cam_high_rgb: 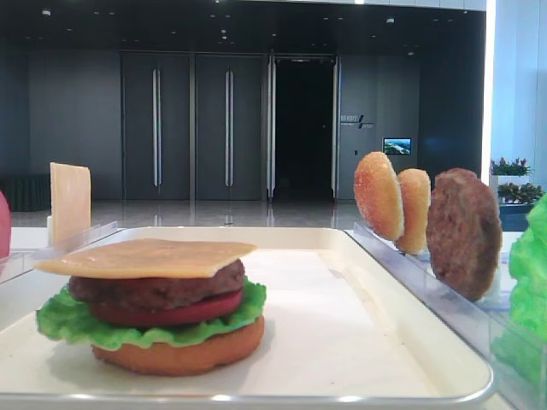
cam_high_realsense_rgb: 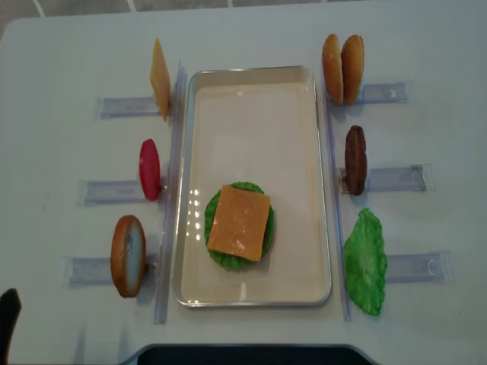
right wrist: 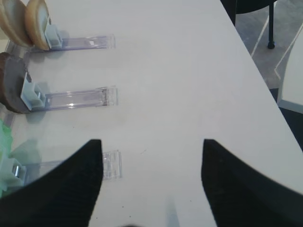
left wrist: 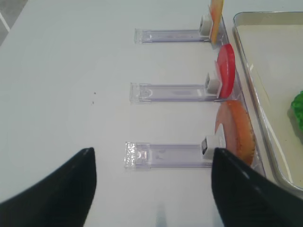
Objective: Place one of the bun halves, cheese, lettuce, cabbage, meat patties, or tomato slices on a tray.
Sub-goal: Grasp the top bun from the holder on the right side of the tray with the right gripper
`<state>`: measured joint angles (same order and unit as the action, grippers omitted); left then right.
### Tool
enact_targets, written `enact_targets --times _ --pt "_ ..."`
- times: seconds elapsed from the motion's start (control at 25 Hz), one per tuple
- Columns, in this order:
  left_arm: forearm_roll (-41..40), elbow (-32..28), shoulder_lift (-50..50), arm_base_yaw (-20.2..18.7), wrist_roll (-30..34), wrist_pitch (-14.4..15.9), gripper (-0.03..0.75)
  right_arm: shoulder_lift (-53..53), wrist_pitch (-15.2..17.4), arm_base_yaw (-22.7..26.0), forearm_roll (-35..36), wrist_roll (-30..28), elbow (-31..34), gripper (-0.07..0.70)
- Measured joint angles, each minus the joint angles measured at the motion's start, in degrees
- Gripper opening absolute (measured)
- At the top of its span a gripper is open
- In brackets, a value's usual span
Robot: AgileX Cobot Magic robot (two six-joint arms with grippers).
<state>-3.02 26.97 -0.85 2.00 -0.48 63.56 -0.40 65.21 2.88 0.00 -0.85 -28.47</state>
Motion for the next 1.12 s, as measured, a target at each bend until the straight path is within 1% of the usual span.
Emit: enact_targets --times 1.12 --pt "0.0 0.0 0.0 0.0 0.0 0.0 0.578 0.0 0.0 0.0 0.0 0.0 0.0 0.459"
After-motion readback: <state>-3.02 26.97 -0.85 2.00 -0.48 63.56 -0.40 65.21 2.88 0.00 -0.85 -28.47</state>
